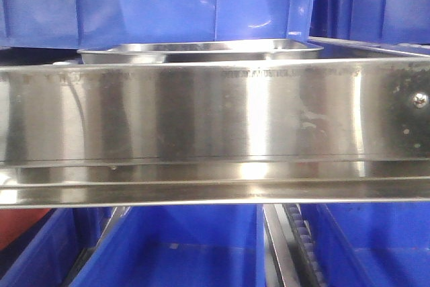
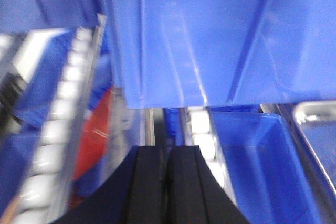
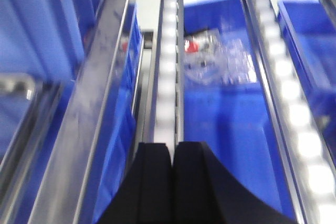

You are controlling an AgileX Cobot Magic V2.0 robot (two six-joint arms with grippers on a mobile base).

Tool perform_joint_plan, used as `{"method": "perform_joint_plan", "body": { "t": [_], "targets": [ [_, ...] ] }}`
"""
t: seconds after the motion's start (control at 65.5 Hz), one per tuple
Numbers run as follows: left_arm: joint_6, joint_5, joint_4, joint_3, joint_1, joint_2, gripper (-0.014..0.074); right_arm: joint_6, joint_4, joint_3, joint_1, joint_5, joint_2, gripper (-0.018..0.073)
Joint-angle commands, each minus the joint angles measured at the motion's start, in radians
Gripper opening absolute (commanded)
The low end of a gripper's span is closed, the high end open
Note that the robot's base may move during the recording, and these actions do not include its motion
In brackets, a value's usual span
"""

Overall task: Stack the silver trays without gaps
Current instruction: 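Reach both grippers forward toward the silver tray on the shelf, then lower both grippers onto opposite rims of the silver tray and close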

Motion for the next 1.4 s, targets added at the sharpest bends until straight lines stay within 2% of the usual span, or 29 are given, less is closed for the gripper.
{"method": "perform_joint_plan", "body": {
  "t": [0.0,0.061,0.122,0.198,0.26,0.351,0.443,0.489,0.58,0.702,0.901,1.145,1.252,1.344,1.389],
  "targets": [
    [0.003,-0.025,-0.043,-0.008,-0.007,0.035,0.001,0.005,0.003,-0.014,-0.004,-0.105,0.046,-0.0078],
    [0.001,-0.023,-0.081,-0.008,-0.007,0.055,0.001,0.005,0.031,-0.033,-0.001,-0.08,0.078,-0.0078],
    [-0.001,-0.019,-0.115,-0.01,-0.012,0.063,-0.0002,0.005,0.038,-0.067,0.014,0.001,0.111,-0.0078],
    [-0.059,-0.017,-0.098,-0.02,-0.044,0.067,-0.0017,0.005,0.019,-0.112,0.052,0.09,0.154,-0.0069],
    [-0.144,-0.013,-0.034,-0.035,-0.093,0.073,-0.0018,0.038,-0.026,-0.144,0.089,0.121,0.186,-0.006],
    [-0.306,0.018,0.117,-0.078,-0.169,0.094,-0.0018,0.206,-0.167,-0.196,0.164,0.167,0.237,-0.0059],
    [-0.466,0.125,0.266,-0.154,-0.254,0.136,-0.0018,0.356,-0.269,-0.251,0.23,0.242,0.287,-0.0059],
    [-0.5,0.175,0.286,-0.201,-0.279,0.159,-0.0018,0.392,-0.276,-0.282,0.262,0.302,0.31,-0.0059],
    [-0.502,0.318,0.276,-0.311,-0.329,0.217,-0.0018,0.455,-0.276,-0.349,0.314,0.41,0.356,-0.0059],
    [-0.502,0.455,0.23,-0.426,-0.352,0.29,-0.0018,0.512,-0.276,-0.409,0.363,0.48,0.407,-0.0059],
    [-0.499,0.462,0.172,-0.461,-0.357,0.364,-0.0018,0.519,-0.238,-0.436,0.411,0.494,0.464,-0.0059],
    [-0.499,0.468,0.169,-0.461,-0.395,0.394,-0.0018,0.519,-0.178,-0.436,0.416,0.484,0.505,-0.005],
    [-0.499,0.471,0.177,-0.461,-0.423,0.408,0.0017,0.519,-0.177,-0.436,0.416,0.482,0.51,0.0048],
    [-0.499,0.475,0.183,-0.461,-0.433,0.416,0.0122,0.519,-0.177,-0.436,0.416,0.475,0.51,0.0161],
    [-0.499,0.478,0.183,-0.461,-0.432,0.42,0.0188,0.519,-0.177,-0.436,0.416,0.469,0.51,0.0186]
  ]
}}
